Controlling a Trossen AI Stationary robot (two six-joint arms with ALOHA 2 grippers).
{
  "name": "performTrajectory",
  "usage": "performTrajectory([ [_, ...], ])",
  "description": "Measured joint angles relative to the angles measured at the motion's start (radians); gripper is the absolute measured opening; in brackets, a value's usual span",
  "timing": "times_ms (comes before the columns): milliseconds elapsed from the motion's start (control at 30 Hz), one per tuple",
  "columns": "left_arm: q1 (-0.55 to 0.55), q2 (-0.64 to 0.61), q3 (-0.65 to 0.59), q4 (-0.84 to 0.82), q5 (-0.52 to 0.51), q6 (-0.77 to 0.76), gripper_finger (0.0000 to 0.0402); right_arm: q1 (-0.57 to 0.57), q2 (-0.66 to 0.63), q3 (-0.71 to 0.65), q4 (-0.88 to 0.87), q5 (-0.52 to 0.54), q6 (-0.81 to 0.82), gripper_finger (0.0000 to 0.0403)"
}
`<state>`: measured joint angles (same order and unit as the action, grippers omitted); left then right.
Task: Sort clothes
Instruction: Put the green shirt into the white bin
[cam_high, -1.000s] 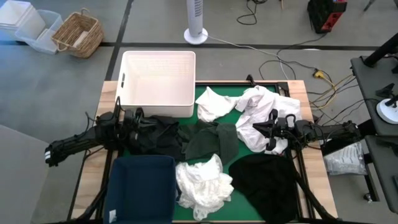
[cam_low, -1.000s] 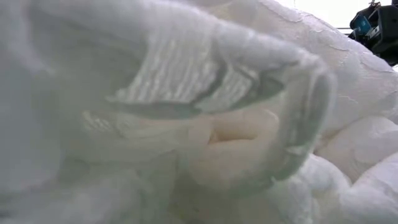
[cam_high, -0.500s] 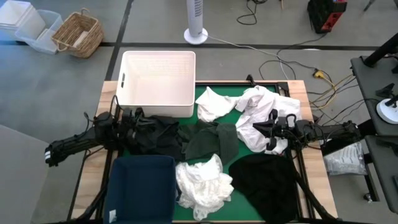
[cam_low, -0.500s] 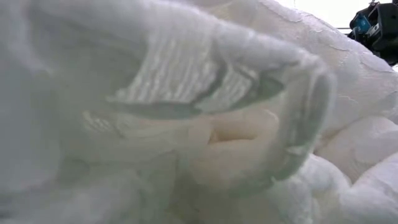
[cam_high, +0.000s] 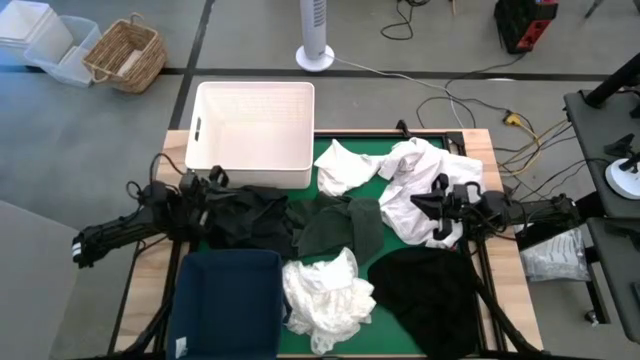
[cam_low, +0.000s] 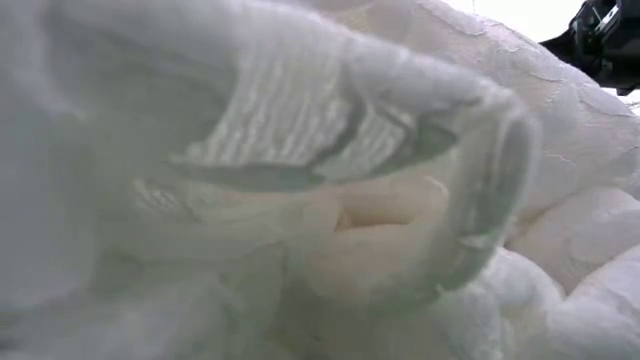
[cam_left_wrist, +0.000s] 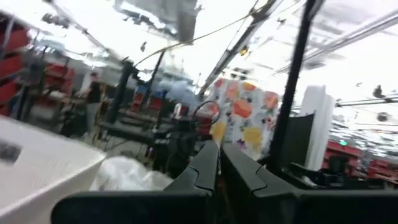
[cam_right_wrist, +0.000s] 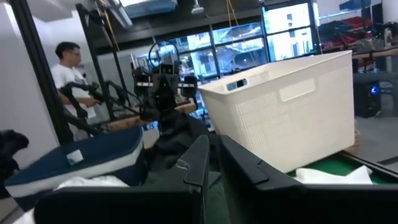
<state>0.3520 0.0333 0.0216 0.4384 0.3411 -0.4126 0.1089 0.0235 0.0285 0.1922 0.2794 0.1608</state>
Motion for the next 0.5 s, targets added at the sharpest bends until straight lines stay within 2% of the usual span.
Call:
performTrajectory([
  [233, 0.000, 0.000, 0.000, 0.036, -0.018, -0.002, 0.0000, 0.000, 0.002, 0.020, 0.019, 0.000, -0.001, 0.0029],
  [500, 0.000, 0.000, 0.000, 0.057, -0.055, -0.005, 0.0000, 0.000, 0.105, 0.189, -0.039, 0.000, -0.041, 0.0029],
])
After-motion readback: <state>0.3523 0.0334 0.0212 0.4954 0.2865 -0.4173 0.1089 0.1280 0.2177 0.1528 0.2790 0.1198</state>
